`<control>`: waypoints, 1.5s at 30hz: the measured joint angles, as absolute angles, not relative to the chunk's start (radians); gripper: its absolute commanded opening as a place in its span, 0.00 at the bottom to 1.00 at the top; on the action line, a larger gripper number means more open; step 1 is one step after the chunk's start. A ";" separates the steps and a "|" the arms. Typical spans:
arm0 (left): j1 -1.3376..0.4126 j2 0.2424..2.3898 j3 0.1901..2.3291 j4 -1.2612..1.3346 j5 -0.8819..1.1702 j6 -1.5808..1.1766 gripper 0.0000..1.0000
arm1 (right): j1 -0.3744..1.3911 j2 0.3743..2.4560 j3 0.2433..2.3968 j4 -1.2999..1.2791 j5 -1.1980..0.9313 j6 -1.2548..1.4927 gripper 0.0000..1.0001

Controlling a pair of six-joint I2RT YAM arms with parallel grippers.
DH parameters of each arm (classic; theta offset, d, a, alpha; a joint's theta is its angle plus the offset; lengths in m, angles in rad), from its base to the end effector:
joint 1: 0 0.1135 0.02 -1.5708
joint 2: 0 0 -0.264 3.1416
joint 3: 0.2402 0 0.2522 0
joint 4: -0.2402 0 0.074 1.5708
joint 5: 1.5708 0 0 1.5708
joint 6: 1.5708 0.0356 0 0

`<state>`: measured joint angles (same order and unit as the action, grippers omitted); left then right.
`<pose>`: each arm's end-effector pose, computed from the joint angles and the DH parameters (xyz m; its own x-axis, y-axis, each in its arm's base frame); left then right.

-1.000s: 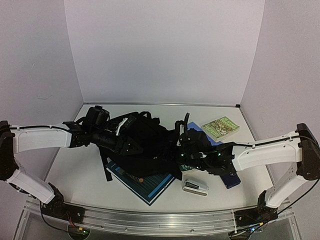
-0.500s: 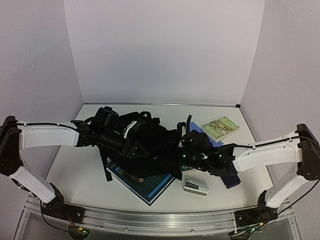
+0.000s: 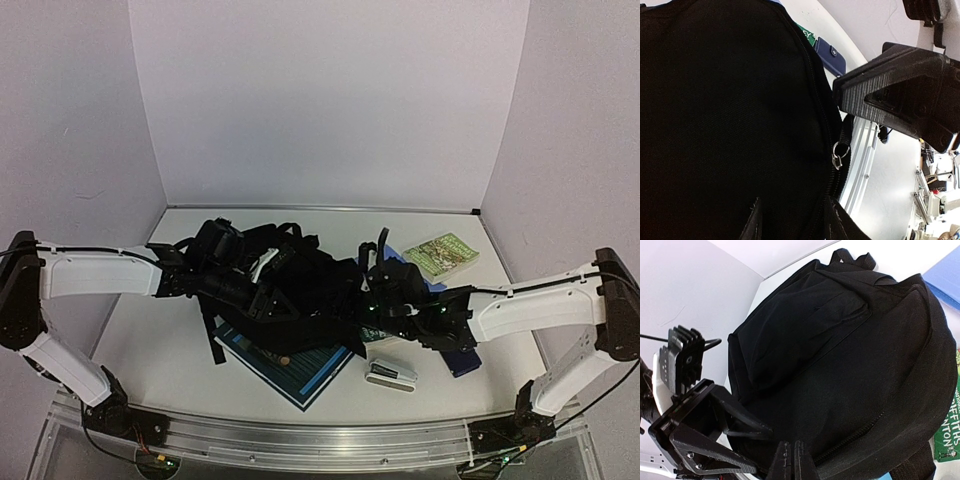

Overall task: Pack the student bag
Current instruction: Unzip the student bag at the center of the board.

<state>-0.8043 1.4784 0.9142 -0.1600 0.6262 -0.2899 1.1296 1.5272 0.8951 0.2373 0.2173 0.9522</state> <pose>0.2012 -0.2390 0.2279 -0.6942 0.3871 -0.6068 0.7197 0.3719 -0.5862 0.1530 0.3059 0.2391 -0.7454 0.2846 -0.6028 -0.3289 0.6295 0.7039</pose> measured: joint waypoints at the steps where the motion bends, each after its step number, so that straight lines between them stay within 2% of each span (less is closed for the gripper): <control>1: -0.806 1.478 0.914 -0.159 0.623 -0.293 0.40 | 1.124 1.527 0.895 0.237 0.217 0.954 0.00; 21: -0.823 1.372 0.768 -0.061 0.547 -0.406 0.38 | 0.981 1.528 0.889 0.230 0.243 0.890 0.00; 31: -0.831 1.386 0.870 -0.123 0.484 -0.389 0.66 | 0.966 1.528 0.890 0.226 0.220 0.823 0.00; 37: -0.884 1.513 1.033 -0.102 0.461 -0.369 0.73 | 0.964 1.528 0.890 0.225 0.209 0.815 0.00; 42: -0.935 1.633 1.117 -0.102 0.440 -0.360 0.73 | 0.964 1.528 0.890 0.225 0.201 0.814 0.00; 43: -0.945 1.655 1.132 -0.109 0.429 -0.357 0.72 | 0.964 1.528 0.890 0.225 0.200 0.813 0.00; 45: -0.961 1.691 1.161 -0.129 0.406 -0.350 0.62 | 0.964 1.528 0.890 0.225 0.197 0.812 0.00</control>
